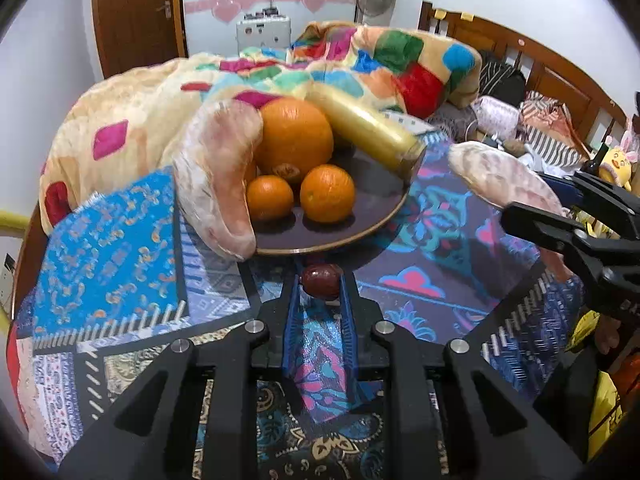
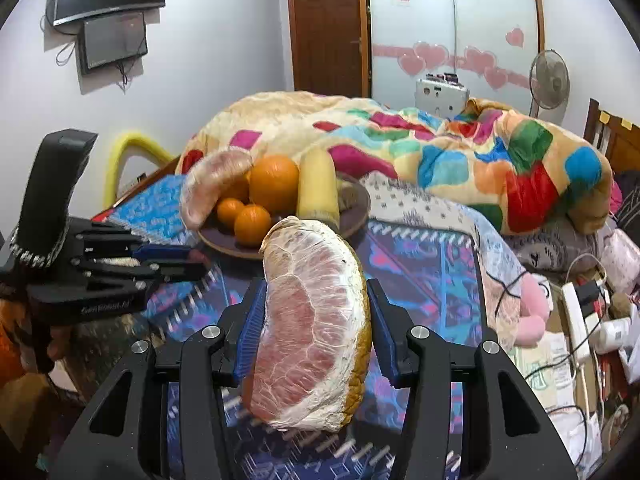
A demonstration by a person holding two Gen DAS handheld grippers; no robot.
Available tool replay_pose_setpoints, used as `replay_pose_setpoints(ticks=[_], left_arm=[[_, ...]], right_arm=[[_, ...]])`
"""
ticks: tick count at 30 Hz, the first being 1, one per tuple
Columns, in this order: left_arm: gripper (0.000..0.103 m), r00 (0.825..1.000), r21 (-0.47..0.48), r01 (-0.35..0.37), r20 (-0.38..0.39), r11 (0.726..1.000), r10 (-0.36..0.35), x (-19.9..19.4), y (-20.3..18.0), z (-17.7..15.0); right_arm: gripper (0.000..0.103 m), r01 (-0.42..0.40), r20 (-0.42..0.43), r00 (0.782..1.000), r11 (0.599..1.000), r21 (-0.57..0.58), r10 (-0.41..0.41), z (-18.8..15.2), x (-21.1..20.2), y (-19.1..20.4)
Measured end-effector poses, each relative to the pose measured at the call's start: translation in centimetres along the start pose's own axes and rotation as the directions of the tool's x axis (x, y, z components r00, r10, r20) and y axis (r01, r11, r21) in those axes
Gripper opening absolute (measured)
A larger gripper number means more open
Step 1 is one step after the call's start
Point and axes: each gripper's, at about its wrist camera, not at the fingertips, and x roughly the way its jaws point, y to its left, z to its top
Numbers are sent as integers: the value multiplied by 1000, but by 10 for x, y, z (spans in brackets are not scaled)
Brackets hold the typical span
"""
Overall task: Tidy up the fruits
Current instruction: 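Place the pomelo segment on the plate with the right gripper while the left places the date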
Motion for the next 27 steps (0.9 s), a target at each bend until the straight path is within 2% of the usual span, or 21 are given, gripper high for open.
replay_pose_setpoints(ticks=[5, 10, 18, 27], left_arm=[[20, 998, 12, -26, 65, 1000, 25, -19, 2, 12], [20, 994, 5, -55, 100, 998, 54, -22, 7, 24], [20, 994, -15, -55, 92, 998, 57, -7, 20, 36], [20, 995, 6, -64, 78, 998, 64, 8, 19, 38]], right_arm=[[46, -8, 39, 999, 1000, -5, 8, 17, 3, 5], [46, -6, 70, 998, 1000, -10, 7, 36, 14, 9], [46, -11, 62, 998, 1000, -3, 11, 59, 45, 10], [46, -32, -3, 999, 999, 12, 32, 68, 81, 14]])
